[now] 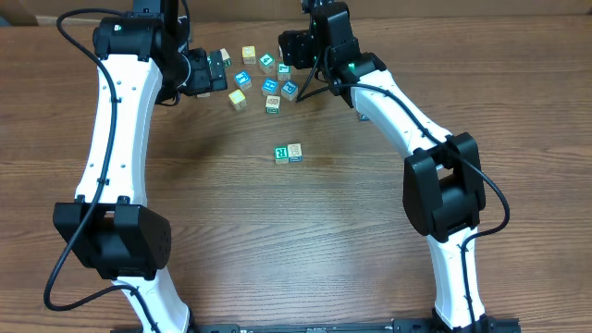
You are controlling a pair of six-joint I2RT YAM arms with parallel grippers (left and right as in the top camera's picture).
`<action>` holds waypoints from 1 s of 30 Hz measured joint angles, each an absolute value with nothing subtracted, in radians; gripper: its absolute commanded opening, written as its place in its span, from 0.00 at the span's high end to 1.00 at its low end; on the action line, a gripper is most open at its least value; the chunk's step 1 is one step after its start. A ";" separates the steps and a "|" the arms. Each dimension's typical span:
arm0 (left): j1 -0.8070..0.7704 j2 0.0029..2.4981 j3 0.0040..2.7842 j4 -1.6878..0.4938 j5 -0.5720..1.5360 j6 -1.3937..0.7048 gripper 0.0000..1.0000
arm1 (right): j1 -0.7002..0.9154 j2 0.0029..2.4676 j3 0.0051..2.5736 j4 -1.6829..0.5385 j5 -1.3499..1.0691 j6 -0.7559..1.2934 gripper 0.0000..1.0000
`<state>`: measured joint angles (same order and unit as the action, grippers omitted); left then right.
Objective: Form a horizontal line
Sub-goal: 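Lower the right gripper onto the blue P block and close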
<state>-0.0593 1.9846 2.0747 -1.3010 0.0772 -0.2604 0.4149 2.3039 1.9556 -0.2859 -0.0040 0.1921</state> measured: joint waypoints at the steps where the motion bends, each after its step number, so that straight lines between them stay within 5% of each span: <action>1: -0.059 1.985 2.075 -1.301 0.077 -0.260 0.00 | 0.415 2.304 1.956 -0.285 -0.007 0.190 0.17; 19: -0.059 1.985 2.075 -1.301 0.077 -0.260 0.00 | 0.467 2.445 1.956 -0.176 -0.022 0.139 0.19; 27: -0.059 1.985 2.075 -1.301 0.077 -0.260 0.00 | 0.474 2.459 1.956 -0.182 -0.022 0.129 0.36; 30: -0.059 1.985 2.075 -1.301 0.077 -0.260 0.00 | 0.474 2.459 1.956 -0.187 -0.022 0.123 0.50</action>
